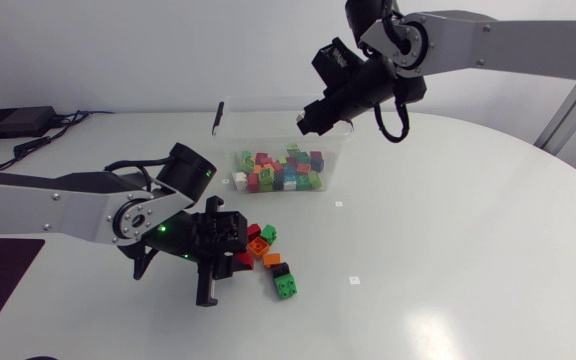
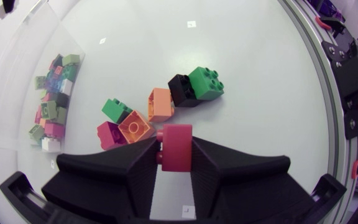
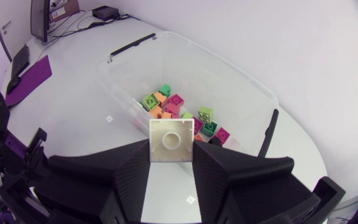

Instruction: Place the duplo bricks in the container

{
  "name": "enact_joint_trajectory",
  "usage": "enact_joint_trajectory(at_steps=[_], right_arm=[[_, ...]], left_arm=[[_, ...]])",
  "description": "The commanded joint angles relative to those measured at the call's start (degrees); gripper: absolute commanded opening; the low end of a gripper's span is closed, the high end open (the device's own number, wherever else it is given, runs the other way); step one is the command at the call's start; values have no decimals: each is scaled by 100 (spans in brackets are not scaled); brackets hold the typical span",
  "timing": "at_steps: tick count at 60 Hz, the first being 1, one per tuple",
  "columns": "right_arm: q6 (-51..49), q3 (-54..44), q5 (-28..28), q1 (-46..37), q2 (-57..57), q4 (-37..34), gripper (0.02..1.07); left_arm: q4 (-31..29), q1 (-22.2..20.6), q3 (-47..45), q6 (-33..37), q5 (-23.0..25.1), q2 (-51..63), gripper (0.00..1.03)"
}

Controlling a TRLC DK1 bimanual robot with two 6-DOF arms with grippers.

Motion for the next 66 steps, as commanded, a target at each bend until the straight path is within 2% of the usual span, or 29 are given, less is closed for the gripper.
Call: enact_joint_trajectory(at_steps=[1,15,32,34,37,38,39,41,43,47,56,66], right_arm=[[153,325,-33,-47,330,100,30],[241,1134,-42,-153,980,126,30],[329,1978,-33,-302,1745,117,30],[338,2039,-33,-302,1806,109,34],[347,2118,-33,-311,1876,73,56],[347,2118,-33,-311,1876,65,57],[347,2153,-33,-311,1894,12,74],[355,2153,-33,-311,1876,3,88],[355,2127,-33,-311,1832,-6,96],[347,2048,-33,-311,1683,-41,100],[347,1723,-33,-364,1305,-23,100],[259,738,-33,-373,426,205,100]], left_arm=[[-131,77,-5,-44,41,-268,17],[-518,165,311,-44,32,-655,17],[-641,376,865,-229,41,-742,18],[-641,420,935,-255,41,-734,18],[-641,438,1058,-361,41,-698,18],[-641,438,1067,-370,41,-698,18],[-614,482,1173,-431,41,-655,18],[-605,517,1261,-519,41,-593,18],[-579,543,1340,-563,41,-540,18],[-456,614,1568,-800,41,-426,18],[-245,693,1946,-1178,41,-206,18],[36,842,2605,-1705,41,260,18]])
